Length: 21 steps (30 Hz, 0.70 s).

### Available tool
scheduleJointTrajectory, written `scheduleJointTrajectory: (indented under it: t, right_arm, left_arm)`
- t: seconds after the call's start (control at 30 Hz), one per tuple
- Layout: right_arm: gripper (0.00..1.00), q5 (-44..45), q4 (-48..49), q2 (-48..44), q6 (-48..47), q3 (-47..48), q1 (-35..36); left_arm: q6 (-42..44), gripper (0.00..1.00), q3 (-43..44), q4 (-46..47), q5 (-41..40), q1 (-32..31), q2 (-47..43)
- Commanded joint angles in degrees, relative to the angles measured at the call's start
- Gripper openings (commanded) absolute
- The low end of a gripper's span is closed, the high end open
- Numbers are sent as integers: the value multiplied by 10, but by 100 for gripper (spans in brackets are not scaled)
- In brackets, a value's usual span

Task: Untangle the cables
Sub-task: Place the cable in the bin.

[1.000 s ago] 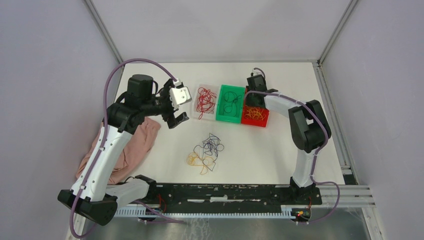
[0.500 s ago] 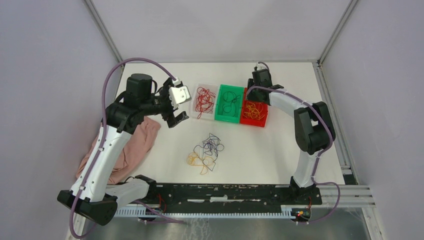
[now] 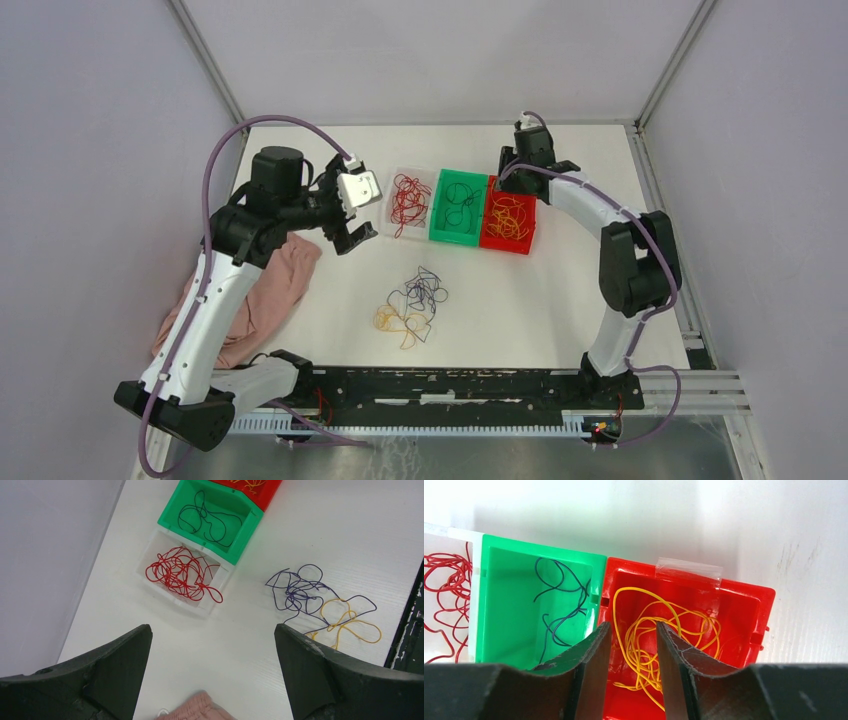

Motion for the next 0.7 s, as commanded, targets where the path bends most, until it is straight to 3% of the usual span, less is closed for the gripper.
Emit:
scheduleJointTrajectory:
  t: [0.0, 0.5, 0.57, 0.6, 0.67]
  right_arm:
    - [46, -25, -4, -40, -7, 15, -8]
    - [65, -89, -11, -122, 10, -21, -10]
    - [75, -56, -25, -157, -7, -30, 18]
    - [93, -30, -26, -177, -16, -39, 33]
    - [99, -13, -16, -225, -20, -67, 48]
  left_arm:
    - [-5, 99, 22, 12, 12, 4, -8]
    - [-30, 99, 19, 18, 7, 11, 8]
    - [-34, 99, 22, 13, 4, 18, 23]
    - [-35, 99, 24, 9, 4, 22, 31]
    - [-38, 99, 21, 3, 7, 29, 42]
